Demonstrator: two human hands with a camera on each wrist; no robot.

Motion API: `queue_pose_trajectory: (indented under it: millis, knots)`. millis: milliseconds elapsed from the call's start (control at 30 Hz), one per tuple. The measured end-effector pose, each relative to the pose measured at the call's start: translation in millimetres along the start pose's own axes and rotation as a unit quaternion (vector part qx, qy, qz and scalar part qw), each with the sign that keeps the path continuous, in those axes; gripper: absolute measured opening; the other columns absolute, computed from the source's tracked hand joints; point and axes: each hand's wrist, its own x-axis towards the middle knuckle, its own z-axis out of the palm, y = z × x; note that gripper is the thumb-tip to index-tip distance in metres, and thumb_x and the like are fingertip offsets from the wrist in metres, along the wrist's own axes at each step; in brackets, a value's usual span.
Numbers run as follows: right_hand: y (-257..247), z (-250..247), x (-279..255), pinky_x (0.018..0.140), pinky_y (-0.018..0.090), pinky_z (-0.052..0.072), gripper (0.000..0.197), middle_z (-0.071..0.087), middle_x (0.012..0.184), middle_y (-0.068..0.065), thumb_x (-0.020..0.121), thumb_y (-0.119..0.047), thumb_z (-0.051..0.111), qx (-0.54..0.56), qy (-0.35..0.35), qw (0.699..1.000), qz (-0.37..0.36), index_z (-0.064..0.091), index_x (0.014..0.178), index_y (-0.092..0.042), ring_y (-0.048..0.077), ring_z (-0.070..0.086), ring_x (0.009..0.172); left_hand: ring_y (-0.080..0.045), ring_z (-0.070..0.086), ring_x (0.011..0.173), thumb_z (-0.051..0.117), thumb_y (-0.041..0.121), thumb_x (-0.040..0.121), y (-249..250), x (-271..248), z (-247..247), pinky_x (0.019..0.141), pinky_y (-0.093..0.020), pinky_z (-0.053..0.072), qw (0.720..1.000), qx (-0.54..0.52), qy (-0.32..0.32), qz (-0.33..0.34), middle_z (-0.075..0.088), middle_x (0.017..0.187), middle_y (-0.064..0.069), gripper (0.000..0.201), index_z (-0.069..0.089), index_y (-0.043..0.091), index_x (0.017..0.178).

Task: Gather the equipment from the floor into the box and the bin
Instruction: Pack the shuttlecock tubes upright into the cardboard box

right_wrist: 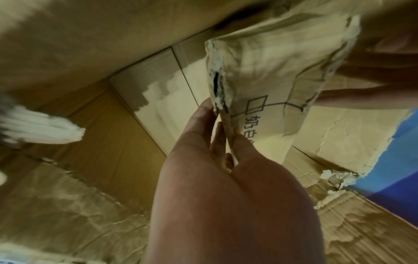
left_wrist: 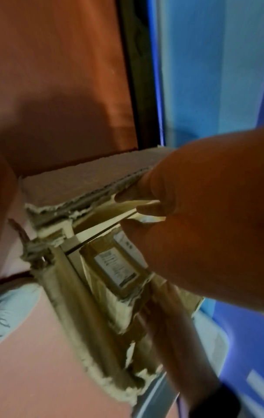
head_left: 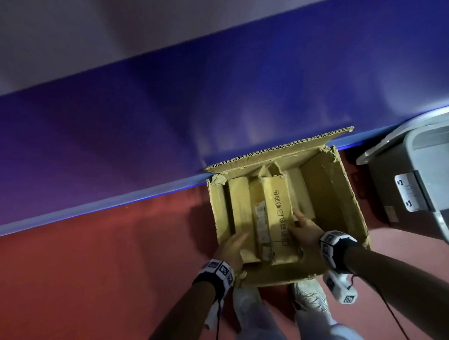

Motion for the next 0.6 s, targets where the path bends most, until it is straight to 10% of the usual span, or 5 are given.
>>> queue_pose_trajectory:
  millis: [367,600]
  knots:
    - [-12.4,49.1,45.3,0.095,0.042,0.058,0.046,0.061,0.125,0.009,0.093,0.002,0.05,-0.079,0.064,0.994,0.038,0.045,0.135,-0.018,0.034,0.061,0.116,-0.033,0.051,0.128,0.067,0.014,0.092,9.9,28.9,20.5,0.101,-0.046,0.046,0.952,0.289,-0.096,0.027,0.044,0.154,-0.005,0.083,0.023,0.023,0.162]
    - [18.1,-14.5,34.6,0.095,0.033,0.054,0.078,0.053,0.149,0.014,0.091,-0.003,0.051,-0.129,0.102,0.983,0.08,0.028,0.161,-0.03,0.035,0.058,0.128,-0.036,0.042,0.139,0.052,0.009,0.098,13.7,52.5,19.8,0.105,-0.051,0.046,0.934,0.339,-0.109,0.027,0.039,0.159,-0.013,0.073,0.021,0.012,0.163]
